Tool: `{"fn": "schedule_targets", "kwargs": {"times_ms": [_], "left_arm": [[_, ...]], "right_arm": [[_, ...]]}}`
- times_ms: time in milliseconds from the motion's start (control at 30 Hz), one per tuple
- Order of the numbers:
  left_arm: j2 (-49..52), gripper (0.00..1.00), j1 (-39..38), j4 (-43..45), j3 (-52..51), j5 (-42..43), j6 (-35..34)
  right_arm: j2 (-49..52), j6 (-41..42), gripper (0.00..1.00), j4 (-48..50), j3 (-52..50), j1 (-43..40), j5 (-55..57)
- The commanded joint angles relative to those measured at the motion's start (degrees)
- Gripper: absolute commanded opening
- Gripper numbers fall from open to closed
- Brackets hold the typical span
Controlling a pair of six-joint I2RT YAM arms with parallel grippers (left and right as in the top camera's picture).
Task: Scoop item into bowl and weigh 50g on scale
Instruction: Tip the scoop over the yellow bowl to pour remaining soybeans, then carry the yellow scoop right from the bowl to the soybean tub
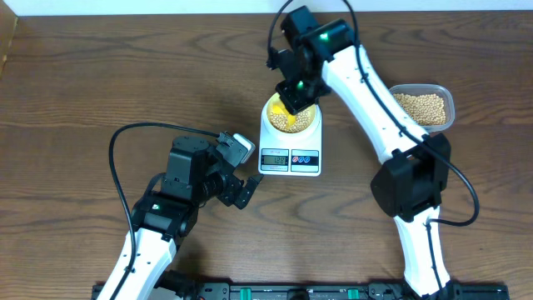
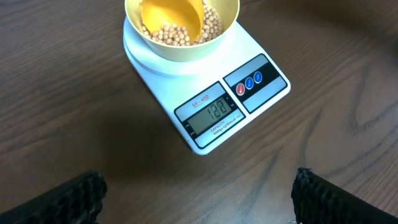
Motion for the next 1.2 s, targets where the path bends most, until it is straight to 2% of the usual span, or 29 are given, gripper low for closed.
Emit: {"fn": "schedule_targets", "kwargs": {"times_ms": [0, 367, 767, 1167], "left_arm": [[0.07, 0.98, 0.24, 0.04, 0.17, -0.33, 0.79], [0.07, 0.98, 0.24, 0.04, 0.17, -0.33, 0.79], [0.07, 0.98, 0.24, 0.04, 0.17, -0.33, 0.79], [0.07, 0.98, 0.24, 0.07, 0.17, -0.33, 0.79]], "right_arm": [[0.55, 0.66, 0.01, 0.00, -0.26, -2.56, -5.55], [0.28, -4.13, 0.01, 0.39, 0.20, -9.70, -25.90], [-0.90, -10.84, 0.01, -1.75, 0.28, -17.40, -39.01], [-6.56, -15.72, 0.01, -7.34, 0.33, -29.16, -40.00]]}}
